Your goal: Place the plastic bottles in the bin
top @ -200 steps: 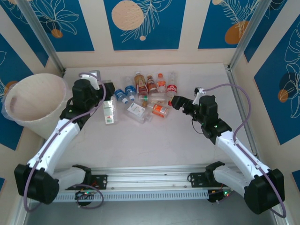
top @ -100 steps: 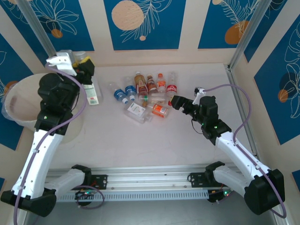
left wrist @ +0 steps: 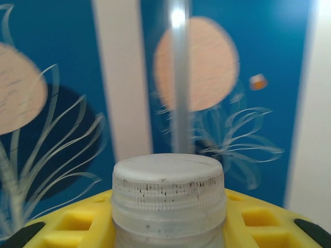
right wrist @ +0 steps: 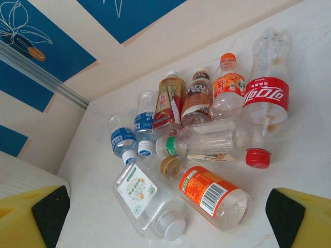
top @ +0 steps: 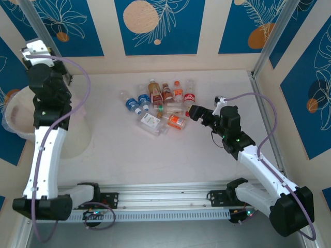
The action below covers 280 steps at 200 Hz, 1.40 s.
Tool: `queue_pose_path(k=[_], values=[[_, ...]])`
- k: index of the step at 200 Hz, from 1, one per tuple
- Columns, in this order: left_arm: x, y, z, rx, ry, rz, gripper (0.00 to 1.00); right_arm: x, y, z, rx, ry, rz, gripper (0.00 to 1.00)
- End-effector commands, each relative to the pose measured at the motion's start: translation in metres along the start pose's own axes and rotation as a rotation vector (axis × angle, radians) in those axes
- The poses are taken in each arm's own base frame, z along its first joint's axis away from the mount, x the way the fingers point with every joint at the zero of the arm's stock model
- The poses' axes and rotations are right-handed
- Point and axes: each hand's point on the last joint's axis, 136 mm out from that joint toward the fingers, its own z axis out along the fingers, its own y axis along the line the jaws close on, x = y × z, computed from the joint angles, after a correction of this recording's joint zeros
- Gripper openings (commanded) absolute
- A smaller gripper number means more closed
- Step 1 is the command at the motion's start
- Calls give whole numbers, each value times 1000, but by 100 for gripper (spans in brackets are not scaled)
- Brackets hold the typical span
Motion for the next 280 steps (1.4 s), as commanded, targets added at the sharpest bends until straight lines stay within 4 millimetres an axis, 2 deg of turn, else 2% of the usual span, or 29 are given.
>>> queue_pose_path(k=[1, 31, 90, 110, 157, 203, 215, 228, 233, 257, 280], values=[[2, 42, 21, -167, -4, -33, 0, 3, 1, -1, -13, -4, -8, 100], [51, 66, 52, -188, 14, -123, 0, 5, -1, 0, -9, -1, -5, 100], [111, 82, 69, -201, 44, -164, 0, 7, -2, 5, -11, 8, -3, 100], [130, 79, 71, -182, 62, -228, 0, 9, 1, 7, -26, 24, 5, 100], [170, 58, 69, -93, 142, -433, 2, 11, 2, 8, -33, 34, 7, 100], [213, 47, 67, -73, 249, -467, 6, 11, 4, 10, -39, 40, 4, 100], [223, 46, 64, -73, 270, -470, 14, 11, 4, 11, -40, 41, 4, 100], [229, 46, 62, -73, 278, -474, 36, 12, 4, 13, -38, 46, 5, 100], [231, 45, 62, -72, 280, -475, 42, 13, 3, 14, -37, 49, 4, 100], [233, 41, 61, -50, 299, -475, 62, 15, 4, 18, -41, 62, 6, 100], [228, 35, 60, -13, 318, -482, 74, 14, 8, 21, -54, 75, 8, 100]])
